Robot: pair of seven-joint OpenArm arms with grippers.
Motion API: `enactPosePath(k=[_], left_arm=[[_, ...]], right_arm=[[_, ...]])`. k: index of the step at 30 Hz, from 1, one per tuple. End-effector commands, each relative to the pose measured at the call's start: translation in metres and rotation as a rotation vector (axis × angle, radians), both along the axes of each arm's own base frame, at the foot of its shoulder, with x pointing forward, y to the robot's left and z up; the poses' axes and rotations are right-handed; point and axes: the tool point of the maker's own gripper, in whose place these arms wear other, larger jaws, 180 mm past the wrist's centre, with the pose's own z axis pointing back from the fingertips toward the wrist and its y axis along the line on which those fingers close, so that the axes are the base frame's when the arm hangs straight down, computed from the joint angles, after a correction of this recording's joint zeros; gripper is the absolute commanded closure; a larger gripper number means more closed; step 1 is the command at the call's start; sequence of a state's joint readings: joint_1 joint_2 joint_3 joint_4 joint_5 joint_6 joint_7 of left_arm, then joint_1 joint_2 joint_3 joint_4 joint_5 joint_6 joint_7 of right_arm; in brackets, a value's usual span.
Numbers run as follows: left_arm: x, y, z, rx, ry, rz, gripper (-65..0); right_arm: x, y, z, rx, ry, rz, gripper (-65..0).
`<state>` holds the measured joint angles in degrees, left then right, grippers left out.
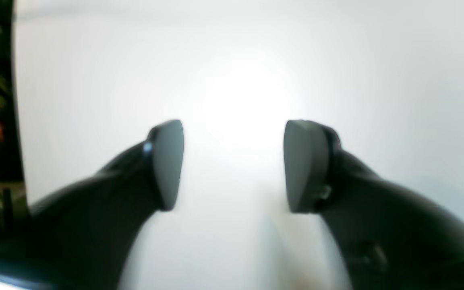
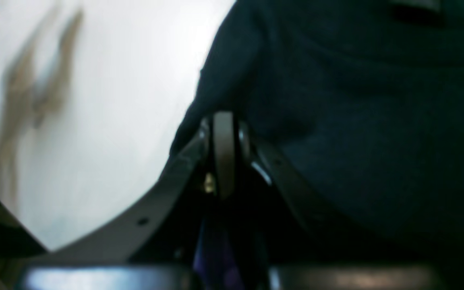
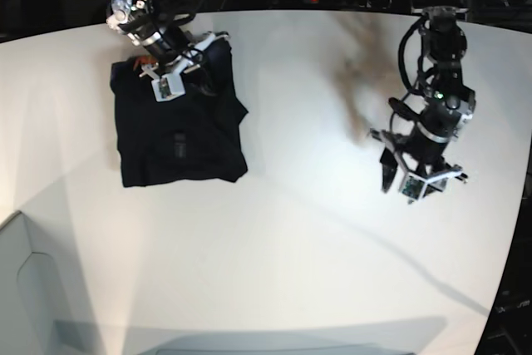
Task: Fold the T-shirt properly
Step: 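Straighten the bundle's collar edge with the right gripper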
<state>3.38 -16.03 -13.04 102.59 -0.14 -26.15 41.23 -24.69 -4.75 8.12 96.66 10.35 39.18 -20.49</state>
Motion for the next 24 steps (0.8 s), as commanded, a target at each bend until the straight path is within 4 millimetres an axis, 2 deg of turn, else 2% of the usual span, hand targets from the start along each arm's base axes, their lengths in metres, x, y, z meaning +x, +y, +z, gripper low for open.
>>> enactPosePath(k=[1, 4, 7, 8, 11, 13, 15, 24], left_arm=[[0.003, 0.008, 0.007, 0.051, -0.013, 0.005, -37.4], [0.002, 0.007, 0.008, 0.055, -0.013, 0.005, -37.4], [-0.002, 0.012, 0.002, 0.067, 0.032, 0.024, -37.4], [-0.003, 0.013, 0.002, 0.068, 0.035, 0.024, -37.4], [-0.006, 0.013, -0.001, 0.068, 0.044, 0.025, -37.4], [-0.007, 0.012, -0.003, 0.065, 0.047, 0.024, -37.4], [-0.007, 0.011, -0.003, 0.063, 0.047, 0.025, -37.4], [-0.010, 0.011, -0.006, 0.061, 0.055, 0.024, -37.4]], right_arm=[[0.005, 0.002, 0.011, 0.018, -0.040, 0.001, 0.0], [0.016, -0.013, 0.043, -0.014, -0.135, -0.028, 0.0], [0.022, -0.047, 0.080, -0.096, -0.236, -0.100, 0.0], [0.023, -0.059, 0.087, -0.122, -0.256, -0.126, 0.0], [0.026, -0.100, 0.087, -0.193, -0.255, -0.216, 0.0], [0.025, -0.127, 0.078, -0.221, -0.229, -0.287, 0.0], [0.020, -0.140, 0.067, -0.226, -0.194, -0.319, 0.0], [0.002, -0.140, -0.002, -0.141, -0.008, -0.354, 0.0]])
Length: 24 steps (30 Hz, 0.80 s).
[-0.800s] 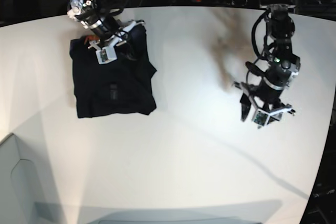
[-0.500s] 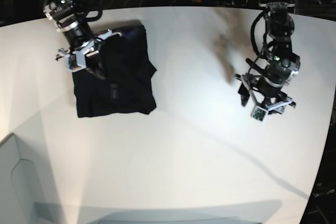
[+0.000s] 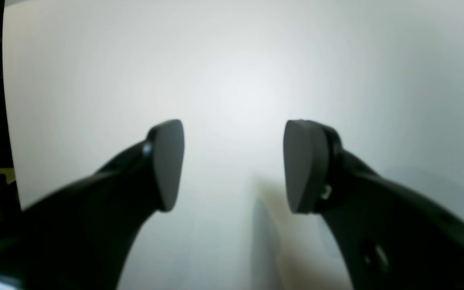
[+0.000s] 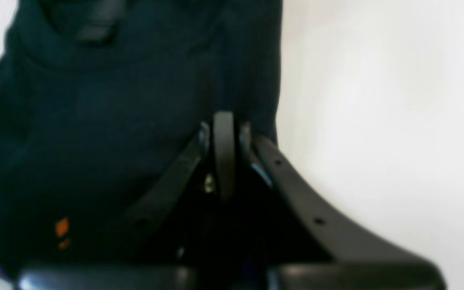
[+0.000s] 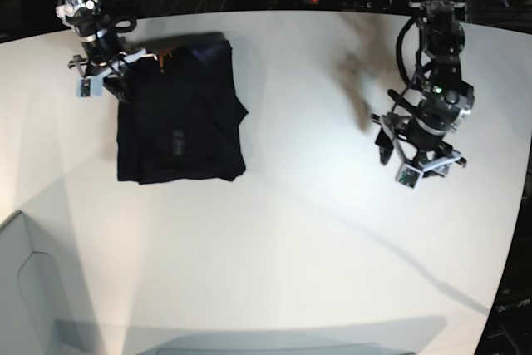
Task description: Fold the T-shirt properly
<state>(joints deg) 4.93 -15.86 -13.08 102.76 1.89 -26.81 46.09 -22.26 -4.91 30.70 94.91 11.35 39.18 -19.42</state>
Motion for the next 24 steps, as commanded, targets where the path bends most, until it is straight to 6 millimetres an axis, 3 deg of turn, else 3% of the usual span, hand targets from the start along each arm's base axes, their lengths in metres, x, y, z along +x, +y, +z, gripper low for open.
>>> enactPosePath(k=[1, 5, 10, 12, 15, 18, 22, 24], left_arm=[[0.008, 0.001, 0.014, 0.003, -0.051, -0.004, -37.4], [0.001, 0.001, 0.008, 0.000, -0.032, -0.005, -37.4], [-0.005, 0.002, 0.006, -0.010, -0.025, 0.004, -36.8], [-0.008, 0.004, 0.017, -0.066, -0.062, 0.031, -35.0], [-0.017, 0.019, 0.042, -0.178, -0.138, 0.105, -31.0], [-0.037, 0.038, 0.052, -0.247, -0.174, 0.179, -20.8], [-0.071, 0.070, 0.047, -0.275, -0.155, 0.282, -1.4], [-0.097, 0.083, 0.039, -0.306, -0.126, 0.344, 0.0]], right_arm=[[-0.003, 0.001, -0.003, 0.005, 0.008, 0.011, 0.0], [0.003, -0.001, -0.001, 0.012, -0.025, 0.001, 0.0], [0.010, -0.014, 0.055, -0.015, -0.189, -0.056, 0.0], [0.012, -0.021, 0.082, -0.033, -0.258, -0.081, 0.0], [0.003, -0.023, 0.103, -0.074, -0.286, -0.090, 0.0], [-0.017, -0.022, 0.094, -0.092, -0.215, -0.078, 0.0], [-0.054, -0.032, 0.072, -0.124, -0.065, -0.089, 0.0], [-0.080, -0.047, 0.062, -0.160, 0.030, -0.116, 0.0]])
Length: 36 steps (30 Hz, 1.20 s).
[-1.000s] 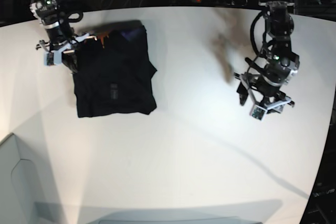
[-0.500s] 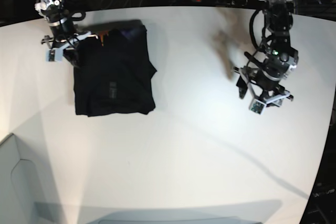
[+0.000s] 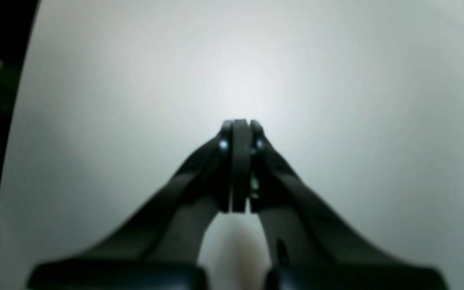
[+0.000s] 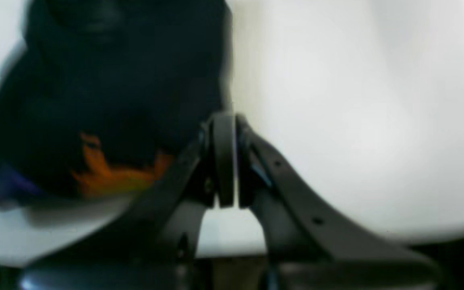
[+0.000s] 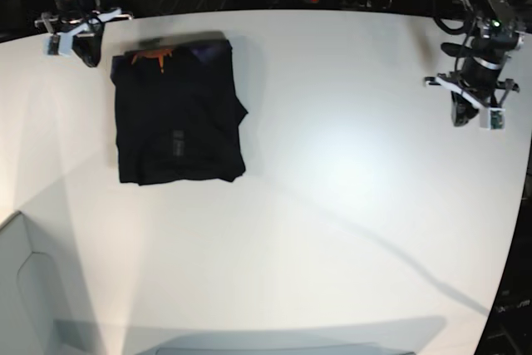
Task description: Fold the T-shirt properly
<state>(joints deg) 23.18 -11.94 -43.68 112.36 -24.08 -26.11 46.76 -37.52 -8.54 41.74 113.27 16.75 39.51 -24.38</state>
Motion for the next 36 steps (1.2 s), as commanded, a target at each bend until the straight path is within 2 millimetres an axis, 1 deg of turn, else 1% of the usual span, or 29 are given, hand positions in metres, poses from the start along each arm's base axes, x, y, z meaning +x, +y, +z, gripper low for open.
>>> enactPosePath(k=[1, 3, 5, 6, 8, 9, 11, 13, 15, 17, 19, 20, 22, 24, 25, 27, 30, 32, 34, 36], left_arm=[[-0.009, 0.001, 0.007, -0.015, -0.026, 0.006, -1.1], [-0.040, 0.013, -0.001, -0.053, 0.012, 0.069, -0.2], [-0.068, 0.016, -0.010, -0.088, 0.060, 0.106, 0.0], [-0.083, 0.015, -0.017, -0.103, 0.097, 0.119, 0.0], [-0.116, 0.011, -0.032, -0.123, 0.181, 0.141, 0.0], [-0.129, 0.009, -0.038, -0.130, 0.214, 0.151, 0.0], [-0.160, 0.010, -0.055, -0.162, 0.295, 0.198, 0.0], [-0.186, 0.011, -0.070, -0.180, 0.370, 0.235, 0.0], [-0.214, 0.015, -0.083, -0.159, 0.460, 0.262, 0.0], [-0.240, 0.014, -0.102, -0.137, 0.557, 0.280, 0.0], [-0.264, 0.017, -0.123, -0.112, 0.641, 0.293, 0.0], [-0.271, 0.016, -0.133, -0.118, 0.653, 0.295, 0.0], [-0.277, 0.006, -0.158, -0.148, 0.654, 0.288, 0.0], [-0.287, -0.003, -0.184, -0.169, 0.676, 0.273, 0.0], [-0.287, -0.009, -0.199, -0.183, 0.687, 0.254, 0.0], [-0.291, -0.020, -0.226, -0.219, 0.710, 0.239, 0.0], [-0.294, -0.031, -0.261, -0.275, 0.727, 0.244, 0.0], [-0.294, -0.040, -0.279, -0.305, 0.733, 0.237, 0.0], [-0.290, -0.048, -0.294, -0.325, 0.725, 0.217, 0.0], [-0.287, -0.062, -0.307, -0.346, 0.731, 0.183, 0.0]], right_arm=[[-0.013, -0.006, 0.004, -0.016, 0.018, -0.008, 0.0], [-0.047, -0.016, -0.008, -0.033, 0.152, -0.032, 0.0], [-0.075, -0.023, -0.017, -0.043, 0.259, -0.042, 0.0], [-0.085, -0.025, -0.019, -0.046, 0.296, -0.045, 0.0], [-0.102, -0.025, -0.022, -0.049, 0.358, -0.032, 0.0], [-0.108, -0.026, -0.023, -0.051, 0.377, -0.027, 0.0], [-0.121, -0.023, -0.027, -0.037, 0.417, -0.027, 0.0], [-0.134, -0.011, -0.040, 0.007, 0.475, -0.002, 0.0], [-0.150, -0.007, -0.051, 0.030, 0.544, 0.026, 0.0], [-0.161, -0.001, -0.066, 0.069, 0.595, 0.048, 0.0], [-0.174, 0.004, -0.084, 0.120, 0.642, 0.052, 0.0], [-0.176, 0.010, -0.094, 0.149, 0.655, 0.055, 0.0], [-0.187, 0.021, -0.114, 0.204, 0.702, 0.062, 0.0], [-0.189, 0.032, -0.134, 0.250, 0.728, 0.075, 0.0], [-0.190, 0.038, -0.144, 0.270, 0.729, 0.075, 0.0], [-0.196, 0.052, -0.162, 0.299, 0.747, 0.087, 0.0], [-0.202, 0.079, -0.185, 0.344, 0.765, 0.131, 0.0], [-0.206, 0.095, -0.198, 0.371, 0.757, 0.149, 0.0], [-0.202, 0.110, -0.210, 0.391, 0.727, 0.169, 0.0], [-0.203, 0.111, -0.227, 0.365, 0.714, 0.125, 0.0]])
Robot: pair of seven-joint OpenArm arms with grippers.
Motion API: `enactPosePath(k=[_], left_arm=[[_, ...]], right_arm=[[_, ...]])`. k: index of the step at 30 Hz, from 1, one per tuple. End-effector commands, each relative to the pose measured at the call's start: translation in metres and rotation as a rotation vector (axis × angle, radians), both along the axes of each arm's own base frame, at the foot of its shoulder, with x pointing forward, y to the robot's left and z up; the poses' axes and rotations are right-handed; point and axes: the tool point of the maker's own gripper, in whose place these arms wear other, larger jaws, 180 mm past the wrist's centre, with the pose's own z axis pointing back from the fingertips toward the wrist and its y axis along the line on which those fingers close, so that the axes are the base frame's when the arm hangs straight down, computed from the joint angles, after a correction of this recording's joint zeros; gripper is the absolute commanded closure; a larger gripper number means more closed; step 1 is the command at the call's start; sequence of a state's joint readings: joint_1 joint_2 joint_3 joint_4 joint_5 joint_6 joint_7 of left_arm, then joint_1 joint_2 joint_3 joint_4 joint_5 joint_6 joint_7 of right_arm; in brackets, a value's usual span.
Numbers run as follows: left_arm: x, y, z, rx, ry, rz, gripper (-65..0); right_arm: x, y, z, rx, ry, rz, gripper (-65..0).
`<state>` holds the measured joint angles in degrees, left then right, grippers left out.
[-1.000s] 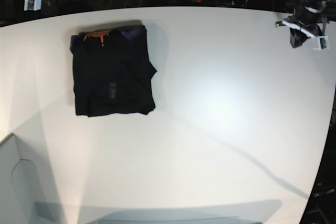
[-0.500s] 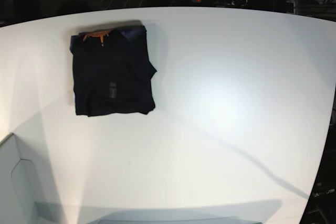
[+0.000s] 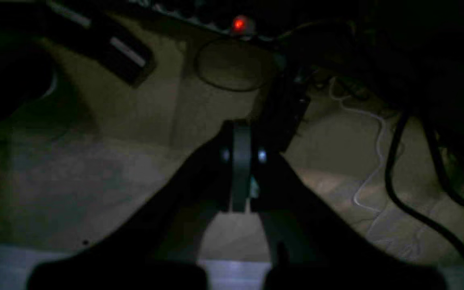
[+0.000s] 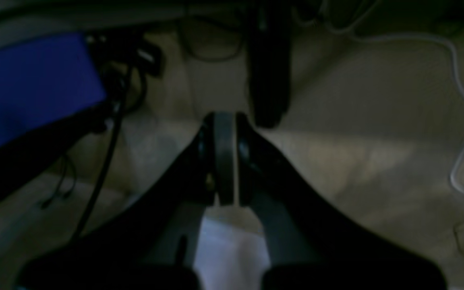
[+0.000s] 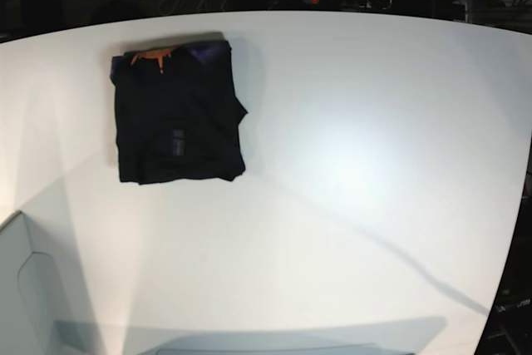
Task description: Fold the T-shirt properly
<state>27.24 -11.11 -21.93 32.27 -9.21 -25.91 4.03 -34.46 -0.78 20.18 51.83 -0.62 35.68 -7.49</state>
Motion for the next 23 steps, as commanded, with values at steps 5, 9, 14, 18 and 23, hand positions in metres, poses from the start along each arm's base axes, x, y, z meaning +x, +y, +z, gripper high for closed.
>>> enactPosePath(k=[5, 9, 14, 18, 23], left_arm=[[0.013, -0.030, -0.021, -0.071, 0.020, -0.071, 0.0], [0.030, -0.050, -0.030, -0.108, 0.037, -0.124, 0.0], [0.048, -0.054, -0.041, -0.016, 0.062, -0.152, 0.0], [0.050, -0.060, -0.045, 0.027, 0.078, -0.148, 0.0], [0.063, -0.066, -0.046, 0.025, 0.062, -0.148, 0.0]], right_arm=[[0.005, -0.027, -0.036, -0.185, -0.056, -0.039, 0.0], [0.011, -0.047, -0.054, -0.346, -0.083, -0.037, 0.0], [0.030, -0.059, -0.059, -0.499, -0.118, 0.043, 0.0], [0.055, -0.068, -0.055, -0.686, -0.149, 0.083, 0.0], [0.074, -0.059, -0.051, -0.792, -0.181, 0.166, 0.0]])
